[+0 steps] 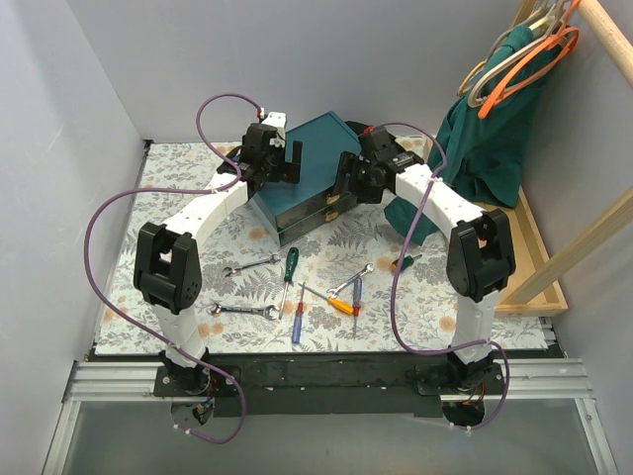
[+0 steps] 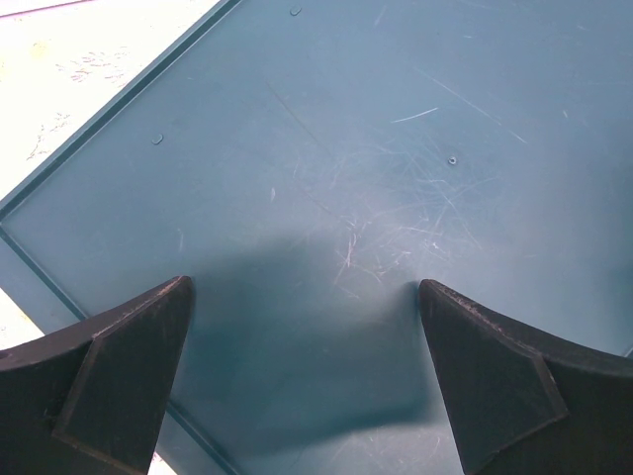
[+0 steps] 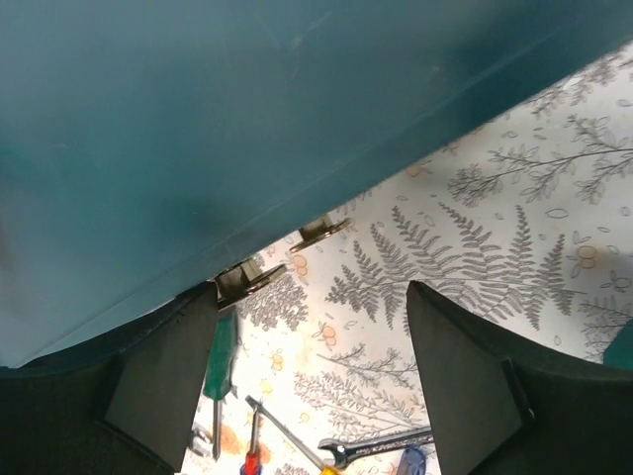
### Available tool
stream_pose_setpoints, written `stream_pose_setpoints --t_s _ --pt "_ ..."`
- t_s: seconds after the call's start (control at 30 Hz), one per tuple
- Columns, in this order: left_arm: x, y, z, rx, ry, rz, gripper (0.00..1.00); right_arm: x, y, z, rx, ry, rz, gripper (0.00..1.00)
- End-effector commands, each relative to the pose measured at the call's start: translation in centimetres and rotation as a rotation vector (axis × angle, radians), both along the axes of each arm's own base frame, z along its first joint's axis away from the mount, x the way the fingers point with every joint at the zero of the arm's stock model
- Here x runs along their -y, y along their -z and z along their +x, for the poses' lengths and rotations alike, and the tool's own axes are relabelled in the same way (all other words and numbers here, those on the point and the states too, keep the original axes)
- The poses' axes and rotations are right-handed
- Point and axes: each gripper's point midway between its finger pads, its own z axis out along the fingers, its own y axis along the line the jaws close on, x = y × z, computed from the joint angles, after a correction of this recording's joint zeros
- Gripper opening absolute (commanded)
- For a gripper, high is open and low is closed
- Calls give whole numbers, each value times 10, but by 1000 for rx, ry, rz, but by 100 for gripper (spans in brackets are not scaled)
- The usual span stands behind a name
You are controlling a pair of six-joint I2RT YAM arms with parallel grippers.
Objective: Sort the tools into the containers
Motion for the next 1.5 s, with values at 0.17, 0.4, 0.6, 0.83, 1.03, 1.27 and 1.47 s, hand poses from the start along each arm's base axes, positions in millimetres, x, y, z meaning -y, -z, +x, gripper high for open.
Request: stream_pose_setpoints --t_s 0.17,0.4,0.6,0.83,1.03,1.27,1.47 --pt "-8 33 -16 -137 -14 38 98 74 32 -43 -80 48 -203 81" --pt "-8 37 -12 -140 -18 44 98 98 25 -55 -62 11 -226 80" --pt "-12 40 -8 -145 -30 47 98 117 17 -65 -30 -29 -228 80" --pt "6 -4 6 -51 27 -30 98 70 -27 -86 183 -446 -24 84" --pt "23 -87 15 114 108 -117 98 67 -7 -126 230 -897 -43 75" --pt "6 -126 -4 202 112 -115 98 114 38 -150 298 -1373 -286 78" --pt "-9 -122 -14 209 82 -61 98 142 66 -146 373 -1594 -450 81"
